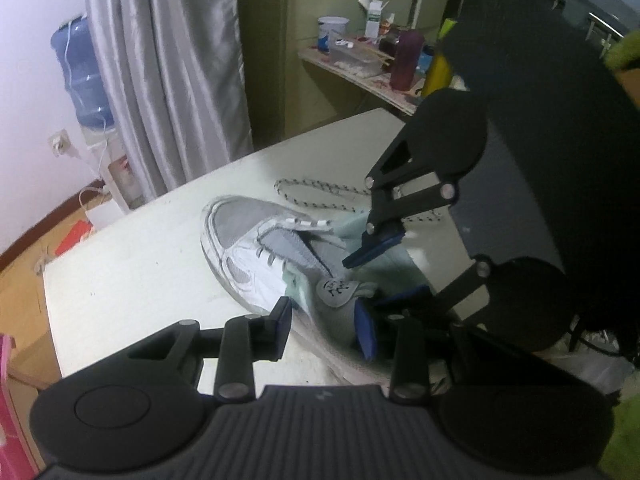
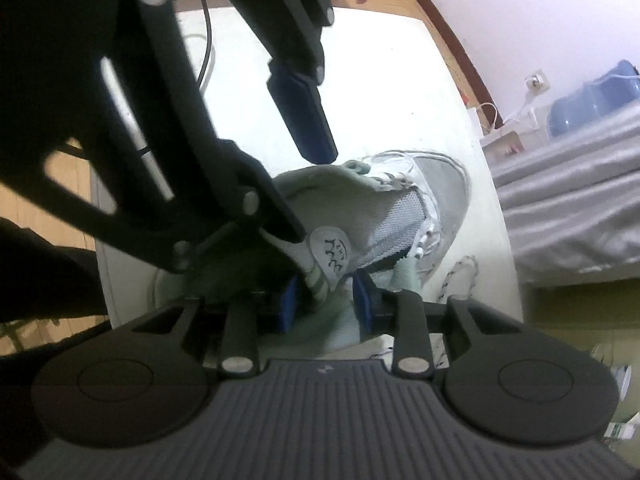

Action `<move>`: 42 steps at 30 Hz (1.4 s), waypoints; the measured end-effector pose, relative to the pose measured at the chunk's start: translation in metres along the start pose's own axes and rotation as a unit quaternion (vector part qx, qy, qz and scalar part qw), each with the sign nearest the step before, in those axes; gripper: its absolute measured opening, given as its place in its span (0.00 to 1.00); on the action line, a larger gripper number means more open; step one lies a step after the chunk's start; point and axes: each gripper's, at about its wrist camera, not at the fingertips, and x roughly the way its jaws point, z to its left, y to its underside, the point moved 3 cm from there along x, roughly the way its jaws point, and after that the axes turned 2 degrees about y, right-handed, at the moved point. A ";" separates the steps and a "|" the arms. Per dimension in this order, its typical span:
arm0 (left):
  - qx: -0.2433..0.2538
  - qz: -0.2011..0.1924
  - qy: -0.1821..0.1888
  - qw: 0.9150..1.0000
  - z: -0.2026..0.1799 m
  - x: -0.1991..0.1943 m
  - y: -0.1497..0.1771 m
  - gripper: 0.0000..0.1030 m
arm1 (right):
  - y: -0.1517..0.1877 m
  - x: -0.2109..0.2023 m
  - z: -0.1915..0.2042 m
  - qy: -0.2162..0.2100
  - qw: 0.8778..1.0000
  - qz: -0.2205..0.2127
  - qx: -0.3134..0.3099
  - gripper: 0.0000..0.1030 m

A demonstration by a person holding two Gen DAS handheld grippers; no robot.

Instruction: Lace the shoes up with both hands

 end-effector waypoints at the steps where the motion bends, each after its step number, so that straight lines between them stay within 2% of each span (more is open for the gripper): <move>1: 0.007 -0.004 0.001 1.000 -0.001 -0.002 0.000 0.35 | 0.000 0.001 -0.001 -0.003 1.000 -0.001 0.001 0.27; 8: 0.075 -0.010 -0.008 0.997 -0.013 -0.005 -0.002 0.35 | -0.001 0.013 -0.005 -0.020 1.000 0.008 -0.009 0.26; 10: 0.091 -0.010 -0.006 0.996 -0.016 -0.002 -0.003 0.35 | -0.002 0.012 -0.005 -0.021 1.000 0.011 -0.019 0.13; 16: 0.140 -0.020 0.005 0.990 -0.020 0.003 -0.008 0.35 | 0.000 -0.006 -0.016 -0.016 1.000 -0.004 -0.025 0.07; 21: 0.176 -0.026 0.009 0.984 -0.024 0.007 -0.012 0.35 | 0.003 -0.029 -0.013 0.002 0.996 -0.025 -0.080 0.07; 24: 0.195 -0.024 0.003 0.981 -0.027 0.011 -0.012 0.35 | 0.003 -0.038 -0.007 0.023 0.989 -0.044 -0.137 0.06; 25: 0.200 -0.023 -0.001 0.980 -0.028 0.012 -0.012 0.30 | 0.003 -0.038 -0.007 0.027 0.987 -0.049 -0.154 0.06; 26: 0.202 -0.024 -0.005 0.979 -0.029 0.013 -0.012 0.15 | 0.003 -0.038 -0.007 0.029 0.984 -0.053 -0.166 0.06; 29: 0.187 -0.027 -0.005 0.982 -0.026 0.017 -0.012 0.11 | 0.006 -0.040 -0.012 0.026 0.981 -0.063 -0.180 0.06; 32: 0.167 -0.033 -0.004 0.985 -0.023 0.016 -0.010 0.06 | 0.008 -0.037 -0.019 0.021 0.987 -0.066 -0.148 0.07; 35: 0.155 -0.032 -0.004 0.987 -0.020 0.016 -0.009 0.06 | 0.010 -0.032 -0.023 0.016 0.990 -0.060 -0.127 0.09; 39: 0.146 -0.029 -0.003 0.989 -0.019 0.018 -0.007 0.06 | 0.013 -0.024 -0.013 0.022 0.989 -0.058 -0.132 0.11; 42: 0.149 -0.033 -0.004 0.988 -0.021 0.016 -0.008 0.06 | 0.012 -0.022 -0.014 0.024 0.987 -0.063 -0.145 0.06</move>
